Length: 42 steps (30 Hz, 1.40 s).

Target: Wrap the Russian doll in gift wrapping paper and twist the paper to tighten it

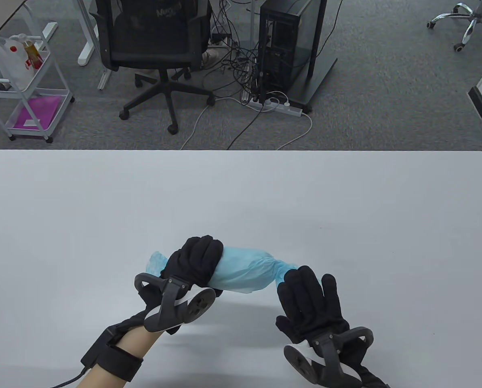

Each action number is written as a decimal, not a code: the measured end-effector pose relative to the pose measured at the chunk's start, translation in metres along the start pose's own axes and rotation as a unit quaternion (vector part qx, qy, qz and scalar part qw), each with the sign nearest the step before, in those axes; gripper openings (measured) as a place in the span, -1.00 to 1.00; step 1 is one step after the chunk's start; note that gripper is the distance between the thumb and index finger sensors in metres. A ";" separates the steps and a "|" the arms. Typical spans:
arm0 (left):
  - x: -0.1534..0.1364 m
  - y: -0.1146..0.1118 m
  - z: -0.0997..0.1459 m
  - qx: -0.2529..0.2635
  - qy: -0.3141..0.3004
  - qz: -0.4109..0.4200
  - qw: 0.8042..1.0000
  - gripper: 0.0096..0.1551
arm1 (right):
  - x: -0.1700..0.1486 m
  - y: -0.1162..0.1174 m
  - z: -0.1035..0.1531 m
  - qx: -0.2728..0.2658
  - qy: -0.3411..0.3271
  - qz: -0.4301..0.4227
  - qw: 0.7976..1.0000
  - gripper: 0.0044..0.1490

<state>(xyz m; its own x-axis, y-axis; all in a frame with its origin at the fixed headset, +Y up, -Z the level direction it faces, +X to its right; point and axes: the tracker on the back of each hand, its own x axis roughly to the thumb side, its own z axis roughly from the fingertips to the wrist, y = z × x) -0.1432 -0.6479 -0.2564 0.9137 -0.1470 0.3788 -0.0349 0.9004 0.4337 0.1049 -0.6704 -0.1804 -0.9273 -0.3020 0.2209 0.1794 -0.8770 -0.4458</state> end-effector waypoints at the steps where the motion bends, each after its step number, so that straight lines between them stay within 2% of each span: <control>1: 0.000 0.002 0.001 -0.005 0.001 0.020 1.000 0.40 | -0.001 0.003 -0.004 0.002 0.015 -0.008 1.000 0.27; 4: -0.001 0.003 0.005 -0.012 -0.007 0.037 0.999 0.40 | -0.006 0.004 -0.015 0.009 0.042 -0.058 0.997 0.16; 9: 0.002 0.002 0.010 -0.017 -0.024 0.033 0.999 0.40 | -0.007 0.000 -0.028 -0.005 0.037 -0.075 0.996 -0.05; 12: 0.001 0.001 0.012 -0.012 -0.025 0.027 0.999 0.39 | -0.011 0.003 -0.033 0.011 0.031 -0.129 0.991 -0.15; 18: 0.002 -0.001 0.015 0.001 -0.035 -0.021 0.999 0.40 | -0.023 0.008 -0.042 0.045 0.028 -0.285 0.957 -0.36; 20: 0.004 0.000 0.016 0.021 -0.040 -0.051 0.998 0.40 | -0.025 0.011 -0.045 0.051 0.039 -0.319 0.946 -0.38; 22: 0.005 0.000 0.017 0.024 -0.045 -0.077 0.996 0.40 | -0.027 0.013 -0.048 0.069 0.036 -0.339 0.937 -0.39; 25: 0.005 -0.002 0.019 0.022 -0.051 -0.082 0.995 0.40 | -0.031 0.019 -0.052 0.093 0.031 -0.395 0.913 -0.39; 29: 0.005 -0.007 0.025 0.037 -0.058 -0.085 0.994 0.40 | -0.038 0.033 -0.059 0.160 0.028 -0.481 0.861 -0.38; 32: 0.004 -0.010 0.027 0.043 -0.058 -0.079 0.994 0.40 | -0.043 0.048 -0.061 0.200 0.042 -0.570 0.796 -0.37; 34: 0.005 -0.010 0.029 0.048 -0.061 -0.082 0.994 0.40 | -0.044 0.060 -0.061 0.234 0.062 -0.625 0.742 -0.37; 37: 0.009 -0.012 0.031 0.057 -0.067 -0.101 0.991 0.39 | -0.044 0.076 -0.061 0.273 0.070 -0.653 0.703 -0.36; 40: 0.011 -0.014 0.033 0.070 -0.062 -0.106 0.990 0.39 | -0.043 0.089 -0.059 0.284 0.078 -0.682 0.669 -0.35; 42: 0.011 -0.014 0.034 0.070 -0.061 -0.094 0.991 0.39 | -0.043 0.095 -0.057 0.284 0.073 -0.713 0.637 -0.37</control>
<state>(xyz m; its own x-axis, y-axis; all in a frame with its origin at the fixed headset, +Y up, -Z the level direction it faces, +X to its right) -0.1462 -0.6761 -0.2301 0.8542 -0.3628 0.3724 0.0680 0.7881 0.6118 0.1432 -0.7189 -0.2817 -0.2943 0.9543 -0.0517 -0.8276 -0.2274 0.5131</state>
